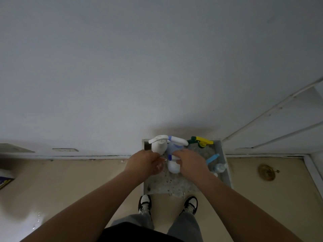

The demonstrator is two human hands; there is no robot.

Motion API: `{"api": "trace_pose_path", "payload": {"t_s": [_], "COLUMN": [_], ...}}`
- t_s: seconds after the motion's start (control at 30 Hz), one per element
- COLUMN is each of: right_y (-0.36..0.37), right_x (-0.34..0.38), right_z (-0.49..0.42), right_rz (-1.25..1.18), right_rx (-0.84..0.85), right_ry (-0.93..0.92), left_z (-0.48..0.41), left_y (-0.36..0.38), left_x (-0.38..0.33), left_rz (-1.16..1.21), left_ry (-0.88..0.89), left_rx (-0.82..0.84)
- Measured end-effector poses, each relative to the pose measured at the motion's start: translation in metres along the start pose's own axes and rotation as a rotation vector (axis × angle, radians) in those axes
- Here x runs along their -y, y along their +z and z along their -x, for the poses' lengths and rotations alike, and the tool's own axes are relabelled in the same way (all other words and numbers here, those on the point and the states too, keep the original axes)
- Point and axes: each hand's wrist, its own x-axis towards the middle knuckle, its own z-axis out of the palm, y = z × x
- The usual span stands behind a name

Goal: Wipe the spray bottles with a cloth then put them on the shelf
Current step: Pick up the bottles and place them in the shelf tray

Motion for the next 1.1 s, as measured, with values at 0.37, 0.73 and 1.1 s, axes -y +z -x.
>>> {"api": "trace_pose_path", "payload": {"t_s": [0.37, 0.73, 1.1], "right_y": [-0.007, -0.045, -0.062], "right_x": [-0.005, -0.003, 0.011], "right_z": [0.009, -0.041, -0.058], "right_rz": [0.003, 0.167, 0.322], "right_rx": [-0.059, -0.356, 0.088], "right_ry": [-0.083, -0.259, -0.219], "left_z": [0.005, -0.056, -0.068], "left_y": [0.010, -0.040, -0.046], "left_x": [0.004, 0.004, 0.008], "left_rz": [-0.004, 0.259, 0.060], "left_ry": [0.016, -0.069, 0.024], "left_rx": [-0.140, -0.027, 0.105]}}
